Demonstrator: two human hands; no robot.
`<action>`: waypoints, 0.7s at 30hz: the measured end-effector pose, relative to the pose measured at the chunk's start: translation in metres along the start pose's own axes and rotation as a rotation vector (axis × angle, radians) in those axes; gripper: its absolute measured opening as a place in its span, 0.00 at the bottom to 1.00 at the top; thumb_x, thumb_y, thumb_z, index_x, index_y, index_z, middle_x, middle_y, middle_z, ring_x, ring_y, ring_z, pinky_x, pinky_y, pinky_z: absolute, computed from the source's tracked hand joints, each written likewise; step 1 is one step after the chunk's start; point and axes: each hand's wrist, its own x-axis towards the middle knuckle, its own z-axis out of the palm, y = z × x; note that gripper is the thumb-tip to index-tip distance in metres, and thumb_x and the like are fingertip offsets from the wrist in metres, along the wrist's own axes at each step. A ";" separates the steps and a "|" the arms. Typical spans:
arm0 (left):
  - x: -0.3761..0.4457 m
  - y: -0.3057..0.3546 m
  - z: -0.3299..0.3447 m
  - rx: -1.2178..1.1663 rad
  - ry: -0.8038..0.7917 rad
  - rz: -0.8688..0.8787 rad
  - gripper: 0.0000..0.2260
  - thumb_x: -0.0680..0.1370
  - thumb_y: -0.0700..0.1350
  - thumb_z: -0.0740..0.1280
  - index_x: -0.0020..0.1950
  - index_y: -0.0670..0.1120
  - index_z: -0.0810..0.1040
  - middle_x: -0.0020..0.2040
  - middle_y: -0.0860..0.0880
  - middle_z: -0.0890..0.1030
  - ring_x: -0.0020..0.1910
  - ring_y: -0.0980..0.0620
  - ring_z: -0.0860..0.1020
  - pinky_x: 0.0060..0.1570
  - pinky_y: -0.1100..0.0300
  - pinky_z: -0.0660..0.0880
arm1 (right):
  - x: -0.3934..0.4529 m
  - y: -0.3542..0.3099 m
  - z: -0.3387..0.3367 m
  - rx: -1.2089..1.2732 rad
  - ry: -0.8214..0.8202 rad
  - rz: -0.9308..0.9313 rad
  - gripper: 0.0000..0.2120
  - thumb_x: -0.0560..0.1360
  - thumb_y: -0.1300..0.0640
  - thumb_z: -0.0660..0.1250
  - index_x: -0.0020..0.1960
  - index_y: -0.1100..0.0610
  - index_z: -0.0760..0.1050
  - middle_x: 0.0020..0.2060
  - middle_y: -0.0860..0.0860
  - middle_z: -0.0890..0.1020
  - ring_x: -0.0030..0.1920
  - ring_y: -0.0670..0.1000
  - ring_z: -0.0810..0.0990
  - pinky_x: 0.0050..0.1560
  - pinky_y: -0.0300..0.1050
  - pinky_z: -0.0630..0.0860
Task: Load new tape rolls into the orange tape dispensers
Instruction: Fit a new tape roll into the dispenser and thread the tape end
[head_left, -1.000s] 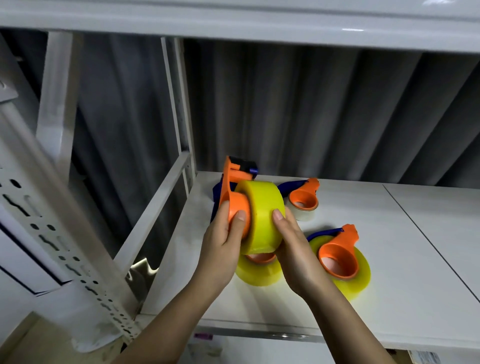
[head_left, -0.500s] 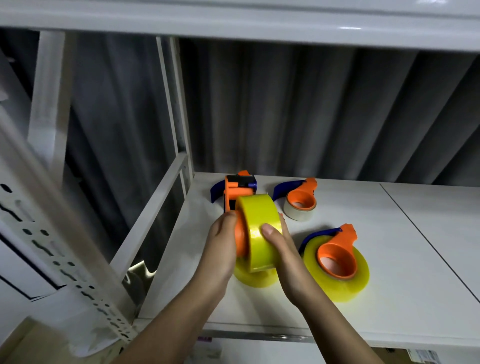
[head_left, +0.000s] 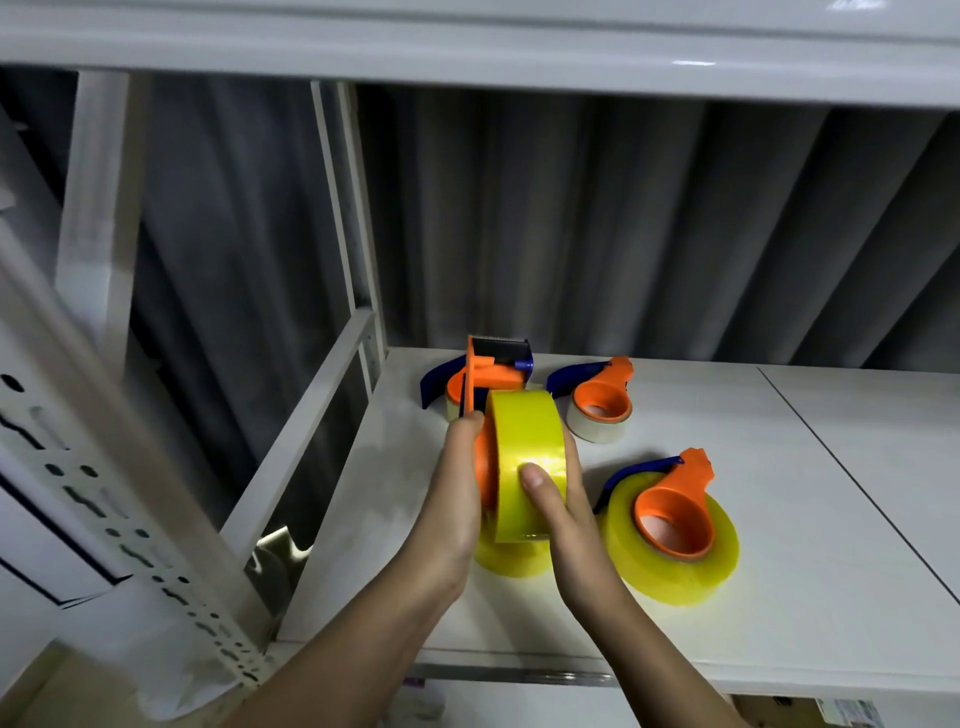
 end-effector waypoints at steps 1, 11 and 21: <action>0.000 0.001 0.001 0.006 0.004 0.006 0.19 0.81 0.55 0.51 0.52 0.51 0.81 0.46 0.48 0.84 0.43 0.54 0.83 0.40 0.62 0.77 | -0.001 -0.002 0.001 0.004 -0.002 -0.002 0.31 0.64 0.31 0.63 0.65 0.27 0.59 0.68 0.42 0.70 0.66 0.40 0.71 0.68 0.44 0.70; -0.003 -0.001 -0.002 -0.007 0.050 0.048 0.17 0.82 0.54 0.51 0.47 0.55 0.78 0.41 0.54 0.84 0.39 0.58 0.82 0.34 0.66 0.77 | -0.003 -0.007 0.005 0.138 -0.025 -0.002 0.40 0.60 0.30 0.69 0.69 0.34 0.59 0.68 0.44 0.72 0.64 0.41 0.74 0.64 0.42 0.73; -0.001 -0.006 0.000 0.144 0.222 0.081 0.13 0.82 0.54 0.55 0.61 0.53 0.74 0.57 0.46 0.77 0.52 0.50 0.79 0.49 0.52 0.78 | -0.004 -0.012 0.013 0.076 0.039 -0.059 0.31 0.65 0.34 0.66 0.66 0.29 0.62 0.67 0.42 0.71 0.66 0.46 0.72 0.66 0.55 0.71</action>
